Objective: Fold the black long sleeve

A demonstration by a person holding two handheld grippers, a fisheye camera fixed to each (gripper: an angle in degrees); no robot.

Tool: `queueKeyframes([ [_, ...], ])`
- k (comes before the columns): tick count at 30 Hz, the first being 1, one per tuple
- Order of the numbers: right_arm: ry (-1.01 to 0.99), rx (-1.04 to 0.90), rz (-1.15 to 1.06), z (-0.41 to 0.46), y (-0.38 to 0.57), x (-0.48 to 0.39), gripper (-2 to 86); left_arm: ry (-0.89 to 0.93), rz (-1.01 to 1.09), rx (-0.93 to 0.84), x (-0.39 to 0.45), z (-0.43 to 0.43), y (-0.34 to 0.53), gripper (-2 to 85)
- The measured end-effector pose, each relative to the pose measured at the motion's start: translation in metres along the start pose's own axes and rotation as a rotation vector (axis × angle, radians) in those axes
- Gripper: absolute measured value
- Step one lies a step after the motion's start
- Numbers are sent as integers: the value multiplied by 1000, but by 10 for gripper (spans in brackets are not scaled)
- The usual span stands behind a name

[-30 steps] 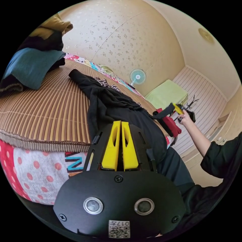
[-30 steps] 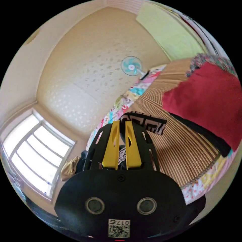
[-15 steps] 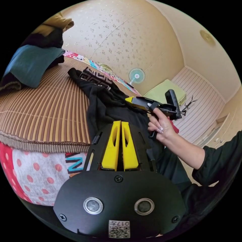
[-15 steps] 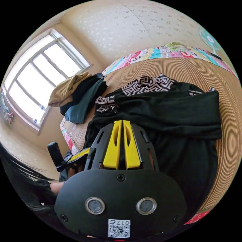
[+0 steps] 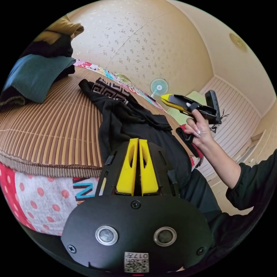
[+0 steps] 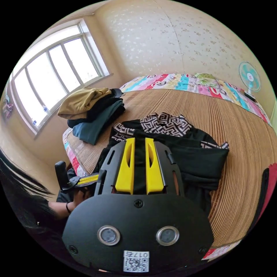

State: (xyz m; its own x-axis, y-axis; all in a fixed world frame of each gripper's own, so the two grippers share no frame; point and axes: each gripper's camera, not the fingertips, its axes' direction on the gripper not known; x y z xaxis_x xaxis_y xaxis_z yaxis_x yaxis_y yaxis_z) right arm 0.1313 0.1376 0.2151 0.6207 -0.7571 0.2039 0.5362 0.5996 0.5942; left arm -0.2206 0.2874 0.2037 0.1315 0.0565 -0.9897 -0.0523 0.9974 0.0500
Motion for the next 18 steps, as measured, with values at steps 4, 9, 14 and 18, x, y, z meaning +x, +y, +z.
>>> queueKeyframes([
  [4,-55,-219,-132,101,-23,-45,90,4,1,0,-1,0,2,-10],
  [9,122,-360,-183,190,-17,-55,51,18,6,-4,-3,1,5,-10],
  [14,-171,-200,-134,136,3,-47,19,37,-17,-7,-9,5,6,-10],
  [18,-31,-164,-186,147,34,-38,39,29,-28,-4,-10,11,8,-10],
])
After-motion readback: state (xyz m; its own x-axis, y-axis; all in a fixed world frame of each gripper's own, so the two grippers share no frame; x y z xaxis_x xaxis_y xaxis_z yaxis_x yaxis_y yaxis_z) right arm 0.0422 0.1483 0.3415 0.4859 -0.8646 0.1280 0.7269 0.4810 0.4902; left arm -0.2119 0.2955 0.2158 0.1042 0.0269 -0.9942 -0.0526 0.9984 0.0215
